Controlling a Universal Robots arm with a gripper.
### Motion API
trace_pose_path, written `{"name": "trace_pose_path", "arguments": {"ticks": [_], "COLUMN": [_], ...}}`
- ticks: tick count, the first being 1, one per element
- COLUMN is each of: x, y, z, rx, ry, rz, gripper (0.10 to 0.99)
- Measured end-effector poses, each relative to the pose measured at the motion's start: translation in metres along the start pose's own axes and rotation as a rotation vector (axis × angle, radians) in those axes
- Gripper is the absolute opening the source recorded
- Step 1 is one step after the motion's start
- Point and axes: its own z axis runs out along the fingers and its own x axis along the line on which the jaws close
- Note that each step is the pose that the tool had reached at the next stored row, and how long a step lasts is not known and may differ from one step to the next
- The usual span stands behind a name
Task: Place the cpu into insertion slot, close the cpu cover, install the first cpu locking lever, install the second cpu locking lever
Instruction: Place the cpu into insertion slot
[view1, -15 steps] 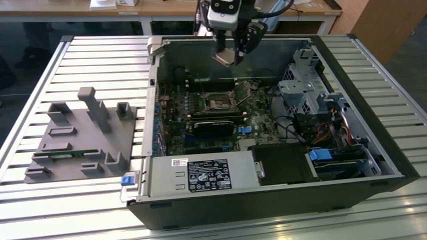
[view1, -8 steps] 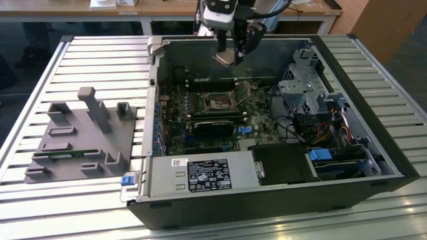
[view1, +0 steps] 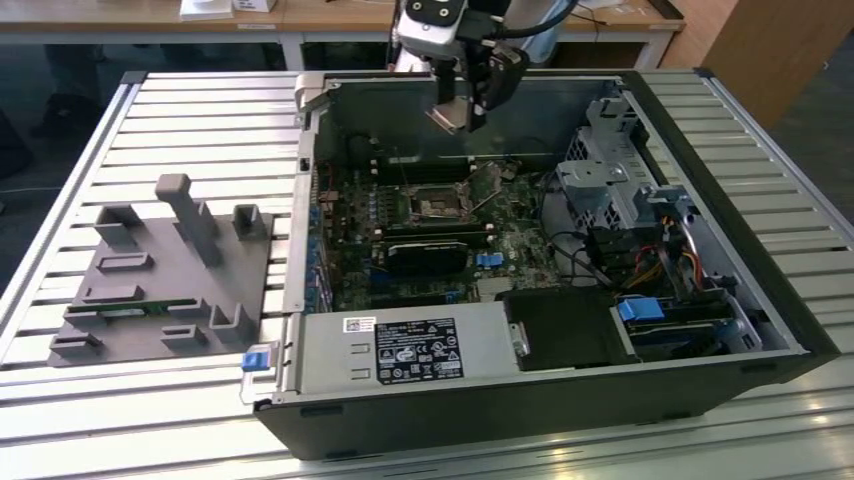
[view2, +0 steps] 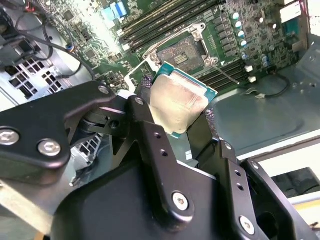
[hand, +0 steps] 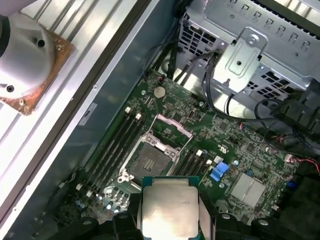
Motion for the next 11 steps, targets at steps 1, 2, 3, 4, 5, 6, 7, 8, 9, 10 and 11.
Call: {"name": "trace_pose_path", "arguments": {"ticks": [1, 2, 3, 4, 5, 6, 7, 8, 9, 10, 11], "x": [0.0000, 0.0000, 0.0000, 0.0000, 0.0000, 0.0000, 0.0000, 0.0000, 0.0000, 0.0000, 0.0000], "y": [0.0000, 0.0000, 0.0000, -0.0001, -0.0001, -0.0001, -0.0001, -0.0002, -0.0002, -0.0002, -0.0003], "z": [0.0002, 0.0003, 0.0005, 0.0008, 0.0010, 0.0014, 0.0018, 0.0021, 0.0025, 0.0028, 0.0032], "rx": [0.000, -0.001, -0.001, -0.001, -0.001, -0.002, -0.002, -0.002, -0.002, -0.003, -0.003], "ry": [-0.0012, -0.0026, -0.0040, -0.0053, -0.0068, -0.0084, -0.0099, -0.0114, -0.0128, -0.0142, -0.0160], "rz": [0.014, 0.029, 0.044, 0.059, 0.076, 0.093, 0.111, 0.128, 0.145, 0.162, 0.181], "gripper": [0.541, 0.541, 0.541, 0.541, 0.541, 0.541, 0.541, 0.541, 0.541, 0.541, 0.541]}}
